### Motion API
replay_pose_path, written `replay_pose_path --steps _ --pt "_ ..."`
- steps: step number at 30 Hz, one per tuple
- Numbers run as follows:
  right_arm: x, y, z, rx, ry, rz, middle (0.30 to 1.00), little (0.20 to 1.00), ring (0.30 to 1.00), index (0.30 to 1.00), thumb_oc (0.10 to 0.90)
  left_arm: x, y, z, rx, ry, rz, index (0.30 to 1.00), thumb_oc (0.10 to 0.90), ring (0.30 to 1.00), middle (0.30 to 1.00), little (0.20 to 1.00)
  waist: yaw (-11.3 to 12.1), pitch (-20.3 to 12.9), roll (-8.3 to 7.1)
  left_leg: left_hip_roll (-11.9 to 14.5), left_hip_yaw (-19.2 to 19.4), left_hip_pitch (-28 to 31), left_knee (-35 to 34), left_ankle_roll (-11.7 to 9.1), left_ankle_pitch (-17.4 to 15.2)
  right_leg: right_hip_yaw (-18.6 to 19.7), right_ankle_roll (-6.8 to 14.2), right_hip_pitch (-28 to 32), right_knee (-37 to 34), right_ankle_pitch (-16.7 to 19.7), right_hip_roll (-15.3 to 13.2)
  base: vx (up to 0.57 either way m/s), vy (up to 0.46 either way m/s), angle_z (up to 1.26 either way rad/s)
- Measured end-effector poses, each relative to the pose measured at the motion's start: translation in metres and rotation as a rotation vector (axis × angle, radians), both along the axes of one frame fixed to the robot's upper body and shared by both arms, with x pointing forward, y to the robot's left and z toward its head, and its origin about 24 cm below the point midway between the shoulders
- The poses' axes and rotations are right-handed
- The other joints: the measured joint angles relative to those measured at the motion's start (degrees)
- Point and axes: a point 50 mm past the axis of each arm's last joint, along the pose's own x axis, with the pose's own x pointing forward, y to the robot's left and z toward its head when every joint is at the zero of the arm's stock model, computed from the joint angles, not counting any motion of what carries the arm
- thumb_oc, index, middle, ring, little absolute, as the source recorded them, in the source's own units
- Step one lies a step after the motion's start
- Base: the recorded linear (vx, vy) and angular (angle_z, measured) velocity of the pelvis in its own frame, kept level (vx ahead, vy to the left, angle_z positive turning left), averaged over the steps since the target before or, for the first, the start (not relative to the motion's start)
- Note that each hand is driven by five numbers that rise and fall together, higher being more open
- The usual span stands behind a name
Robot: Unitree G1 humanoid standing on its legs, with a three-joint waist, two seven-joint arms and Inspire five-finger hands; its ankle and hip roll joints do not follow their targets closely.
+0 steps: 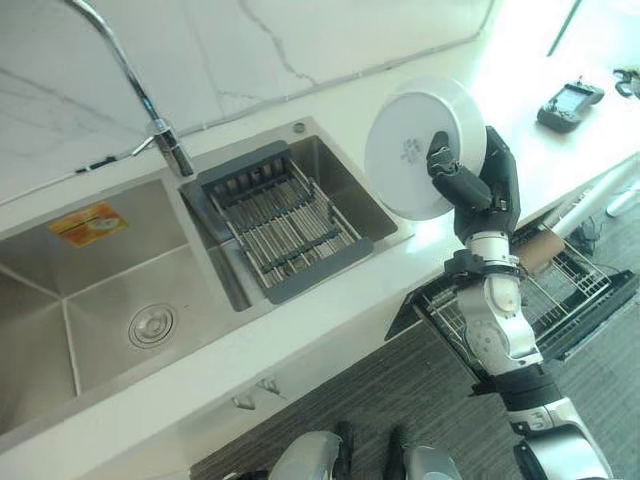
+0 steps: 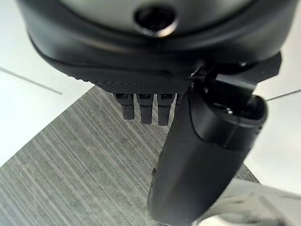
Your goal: Place the dishes in the dishwasher.
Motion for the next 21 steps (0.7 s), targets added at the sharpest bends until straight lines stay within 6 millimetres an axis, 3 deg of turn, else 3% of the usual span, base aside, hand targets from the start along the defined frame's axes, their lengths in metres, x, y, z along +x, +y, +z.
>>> replay_pose_path --steps 2,4,6,7,9,10,12,16,18,21 --pt "0.000 0.001 0.002 0.001 -0.010 0.004 0.300 0.300 0.300 0.300 0.400 0.007 0.000 0.001 -0.001 -0.022 -0.001 0.900 0.800 0.900 0.900 0.900 0.9 0.0 0.20 0.4 0.8 -1.2 0.3 -0.5 0.3 1.3 0.5 -0.8 -0.2 0.3 -3.2 -0.09 -0.239 -0.18" --pt "0.002 0.006 0.010 0.007 -0.037 0.022 0.300 0.300 0.300 0.300 0.400 0.010 -0.002 0.002 -0.007 -0.037 0.034 0.900 0.800 0.900 0.900 0.900 2.5 0.1 0.27 1.5 1.9 -4.0 2.1 -1.5 0.0 2.0 2.3 -3.9 -0.4 1.3 -5.8 -0.03 -0.445 -0.38" --pt "0.002 0.009 0.012 0.019 -0.044 0.029 0.300 0.300 0.300 0.300 0.400 0.008 0.004 0.002 -0.001 -0.043 0.101 0.900 0.800 0.900 0.900 0.900 3.7 0.8 -0.75 3.0 2.7 -5.0 3.9 -3.7 -0.9 1.1 3.4 -4.6 0.8 1.3 -6.1 -0.04 -0.434 -0.32" --pt "0.002 0.011 0.014 0.016 -0.052 0.040 0.300 0.300 0.300 0.300 0.400 0.004 0.010 0.003 0.011 -0.053 0.153 0.900 0.800 0.900 0.900 0.900 5.5 1.5 -1.80 4.4 3.5 -5.0 5.0 -4.5 -1.1 -0.5 3.1 -4.5 0.4 1.3 -5.4 -0.08 -0.305 -0.35" --pt "0.000 0.013 0.020 0.009 -0.079 0.053 0.300 0.300 0.300 0.300 0.400 0.001 0.013 0.004 0.019 -0.053 0.232 0.900 0.800 0.900 0.900 0.900 5.7 2.1 -2.09 7.6 1.5 -7.1 5.9 -7.1 -0.8 -2.4 3.9 -5.3 0.0 4.4 -2.7 -0.04 -0.267 -0.08" --pt "-0.001 0.011 0.022 -0.001 -0.087 0.048 0.300 0.300 0.300 0.300 0.400 0.001 0.010 0.003 0.007 -0.051 0.248 0.900 0.800 0.900 0.900 0.900 5.6 2.8 -1.95 9.2 0.3 -7.3 5.1 -8.8 0.0 -3.3 3.2 -5.5 0.3 5.3 -1.0 0.01 -0.293 0.17" --pt "-0.001 0.004 0.023 -0.014 -0.082 0.017 0.300 0.300 0.300 0.300 0.400 -0.008 0.002 -0.001 -0.001 -0.027 0.255 0.900 0.800 0.900 0.900 0.900 5.2 3.0 -1.65 11.7 -1.3 -7.0 2.3 -11.3 2.1 -5.2 0.8 -5.9 1.2 3.9 1.5 0.04 -0.226 0.25" --pt "-0.002 -0.017 0.029 -0.004 -0.090 -0.093 0.300 0.300 0.300 0.300 0.400 -0.027 -0.017 -0.009 -0.030 0.036 0.270 0.900 0.800 0.900 0.900 0.900 3.2 3.0 -1.09 15.0 -1.7 -3.7 -3.6 -13.2 4.0 -7.4 -2.8 -5.1 1.9 1.6 4.5 0.08 -0.114 0.11" --pt "-0.004 -0.031 0.033 0.016 -0.105 -0.160 0.300 0.300 0.300 0.300 0.400 -0.033 -0.021 -0.010 -0.031 0.056 0.246 0.900 0.800 0.900 0.900 0.900 2.4 2.8 0.00 15.7 -1.4 -1.8 -4.9 -13.7 5.4 -7.7 -3.3 -3.8 1.9 0.7 5.3 0.10 -0.047 -0.05" --pt "-0.011 -0.059 0.042 0.037 -0.144 -0.275 0.300 0.300 0.300 0.300 0.400 -0.026 -0.019 -0.009 -0.014 0.038 0.245 0.900 0.800 0.900 0.900 0.900 0.5 2.6 1.05 15.8 -1.4 -0.6 -5.7 -14.1 6.0 -7.7 -3.3 -2.8 1.9 0.5 5.6 0.08 -0.026 0.00"
